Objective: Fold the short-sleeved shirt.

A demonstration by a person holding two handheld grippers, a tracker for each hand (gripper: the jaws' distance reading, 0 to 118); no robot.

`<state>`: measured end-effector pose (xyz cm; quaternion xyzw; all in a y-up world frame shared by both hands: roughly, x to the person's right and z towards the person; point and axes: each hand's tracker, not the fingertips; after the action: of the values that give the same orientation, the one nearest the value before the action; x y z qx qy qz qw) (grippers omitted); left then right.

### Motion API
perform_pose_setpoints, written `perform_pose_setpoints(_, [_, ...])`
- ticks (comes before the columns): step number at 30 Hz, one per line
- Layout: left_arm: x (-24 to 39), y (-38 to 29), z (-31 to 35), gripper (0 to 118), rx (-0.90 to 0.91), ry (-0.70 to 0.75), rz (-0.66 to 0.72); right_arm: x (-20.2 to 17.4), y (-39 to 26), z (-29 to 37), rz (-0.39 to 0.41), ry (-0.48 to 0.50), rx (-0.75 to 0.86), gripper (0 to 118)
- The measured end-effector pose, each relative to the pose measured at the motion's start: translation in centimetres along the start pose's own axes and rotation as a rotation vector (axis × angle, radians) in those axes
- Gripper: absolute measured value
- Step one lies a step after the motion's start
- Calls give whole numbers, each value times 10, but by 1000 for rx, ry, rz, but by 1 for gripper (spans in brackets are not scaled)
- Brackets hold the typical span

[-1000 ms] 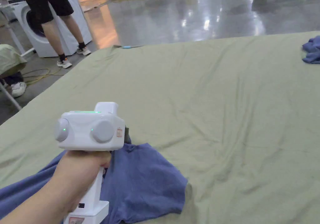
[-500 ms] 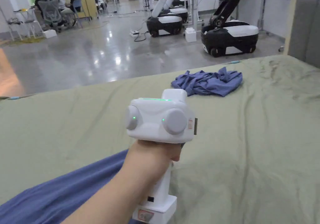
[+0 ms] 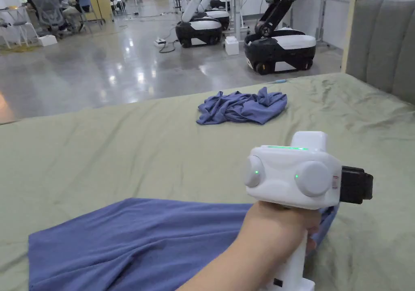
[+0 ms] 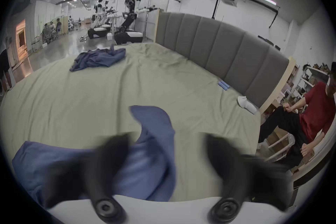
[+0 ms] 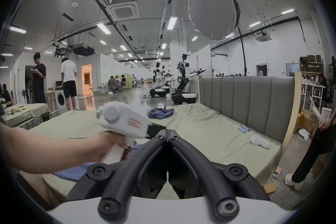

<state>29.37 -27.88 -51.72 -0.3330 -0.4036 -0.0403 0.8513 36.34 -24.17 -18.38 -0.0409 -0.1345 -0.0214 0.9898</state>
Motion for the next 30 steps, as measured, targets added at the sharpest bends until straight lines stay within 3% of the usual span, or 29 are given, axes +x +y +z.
perform_pose_setpoints(1, [-13, -2, 27, 118, 99, 12, 56, -3, -2, -4, 7, 8, -3, 2])
perform_pose_setpoints(4, [-57, -35, 119, 118, 150, 84, 83, -16, -10, -18, 50, 25, -10, 2])
perform_pose_setpoints(8, [-126, -90, 238, 116, 326, 305, 116, -35, -26, -44, 78, 66, -56, 2])
perform_pose_setpoints(9, [-138, -109, 269, 94, 362, 377, 105, -42, -30, -51, 81, 77, -68, 2])
perform_pose_setpoints(11, [-158, -144, 310, 15, 401, 588, 121, -55, -40, -61, 96, 94, -89, 2])
perform_pose_setpoints(12, [-166, -164, 333, 0, 443, 639, 143, -61, -44, -66, 102, 102, -105, 2])
perform_pose_setpoints(19, [-208, -269, 382, 0, 311, 689, 319, -87, -72, -87, 127, 112, -186, 2])
perform_pose_setpoints(24, [-250, -252, 349, 0, 237, 639, 394, -93, -74, -96, 160, 104, -217, 2])
perform_pose_setpoints(25, [-263, -239, 339, 15, 235, 646, 393, -92, -73, -97, 169, 107, -217, 2])
perform_pose_setpoints(26, [-275, -225, 326, 55, 230, 648, 383, -92, -71, -99, 177, 110, -217, 2])
perform_pose_setpoints(27, [-293, -209, 312, 116, 211, 644, 374, -92, -70, -101, 186, 108, -218, 2])
perform_pose_setpoints(29, [-330, -186, 281, 118, 140, 564, 375, -88, -70, -107, 199, 100, -218, 2])
perform_pose_setpoints(30, [-351, -160, 273, 118, 155, 604, 365, -87, -70, -110, 201, 94, -219, 2])
